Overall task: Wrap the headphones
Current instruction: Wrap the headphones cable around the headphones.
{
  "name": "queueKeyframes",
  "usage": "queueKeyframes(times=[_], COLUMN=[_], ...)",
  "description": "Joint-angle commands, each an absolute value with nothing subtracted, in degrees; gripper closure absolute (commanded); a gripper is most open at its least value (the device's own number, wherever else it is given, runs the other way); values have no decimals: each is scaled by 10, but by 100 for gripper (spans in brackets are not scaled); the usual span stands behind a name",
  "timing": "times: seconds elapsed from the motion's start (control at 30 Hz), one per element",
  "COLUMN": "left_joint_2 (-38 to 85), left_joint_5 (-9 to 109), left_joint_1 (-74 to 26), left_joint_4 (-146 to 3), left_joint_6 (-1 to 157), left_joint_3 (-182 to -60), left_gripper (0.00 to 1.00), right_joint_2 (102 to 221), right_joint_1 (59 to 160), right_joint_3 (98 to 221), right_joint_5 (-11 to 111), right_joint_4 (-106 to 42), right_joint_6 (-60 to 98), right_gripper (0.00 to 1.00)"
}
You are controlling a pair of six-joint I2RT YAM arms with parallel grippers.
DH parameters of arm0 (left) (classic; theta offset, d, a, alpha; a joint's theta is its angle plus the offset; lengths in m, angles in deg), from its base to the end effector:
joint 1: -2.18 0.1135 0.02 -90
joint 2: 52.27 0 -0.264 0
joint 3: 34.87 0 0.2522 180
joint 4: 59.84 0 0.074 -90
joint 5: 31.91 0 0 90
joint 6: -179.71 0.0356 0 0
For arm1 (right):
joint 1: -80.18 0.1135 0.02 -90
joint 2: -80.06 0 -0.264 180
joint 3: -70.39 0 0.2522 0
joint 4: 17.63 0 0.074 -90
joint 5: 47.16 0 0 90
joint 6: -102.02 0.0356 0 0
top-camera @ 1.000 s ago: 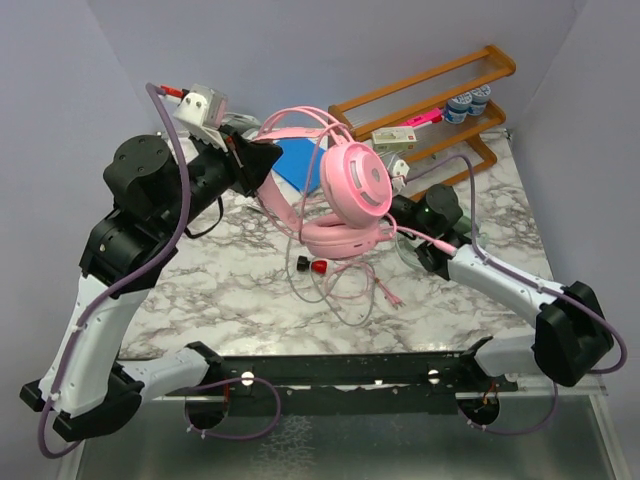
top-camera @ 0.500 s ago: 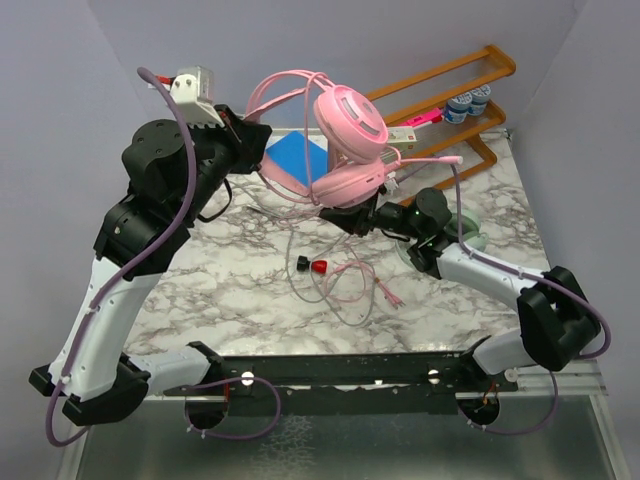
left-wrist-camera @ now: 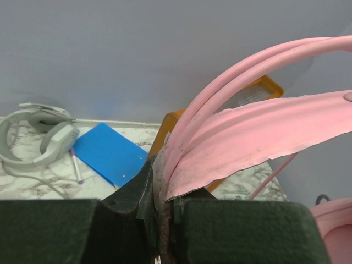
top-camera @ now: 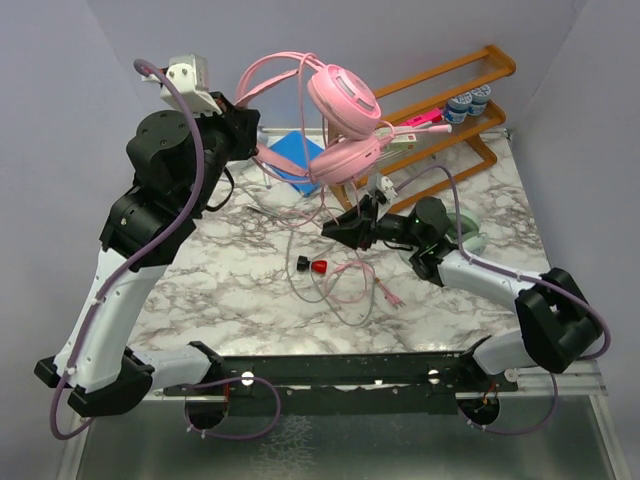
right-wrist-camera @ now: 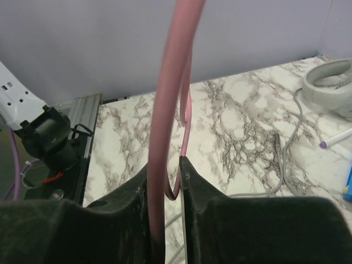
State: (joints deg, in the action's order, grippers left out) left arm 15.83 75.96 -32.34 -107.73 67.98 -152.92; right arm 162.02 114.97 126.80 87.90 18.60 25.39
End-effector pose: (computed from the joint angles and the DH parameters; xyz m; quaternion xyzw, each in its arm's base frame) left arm 0.1641 -0.0996 0.5554 -0.0347 0.6940 -0.2400 0.6779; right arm 0.2386 0.1965 0.2845 -0.3994 0.5244 0.5134 0.5494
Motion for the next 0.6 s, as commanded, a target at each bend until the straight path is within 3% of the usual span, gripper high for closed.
queueKeyframes(times=[0.0,0.2,0.23,0.3,0.33,0.37,0.43,0.57], left_joint_2=[166,196,199,205,207,209,214,235], left_joint_5=[837,855,853,848,848,852,864,895], left_joint_1=[-324,-324,-324,-324,-324,-324,-324,-323], left_joint_4=[-1010,-1000,-999,-997,-997,-994,-988,-979], left_joint_6=[699,717,716,714,713,713,719,735], left_joint_3=[-1582,-1628,-1632,-1640,-1642,-1644,-1645,-1663], left_gripper=[100,100,100,100,100,100,100,100], right_joint_2=[1597,1585,1585,1585,1586,1587,1590,1588], right_joint_1=[1147,1147,1147,1147,1147,1147,1148,1147], right_joint_3=[1242,1215,1213,1214,1216,1217,1217,1201], right_joint_5=[898,903,907,913,912,911,915,919], right_joint_4=[157,158,159,158,155,153,149,147], right_joint_6=[239,239,239,239,241,242,246,252], right_gripper=[72,63,65,90,96,99,92,92])
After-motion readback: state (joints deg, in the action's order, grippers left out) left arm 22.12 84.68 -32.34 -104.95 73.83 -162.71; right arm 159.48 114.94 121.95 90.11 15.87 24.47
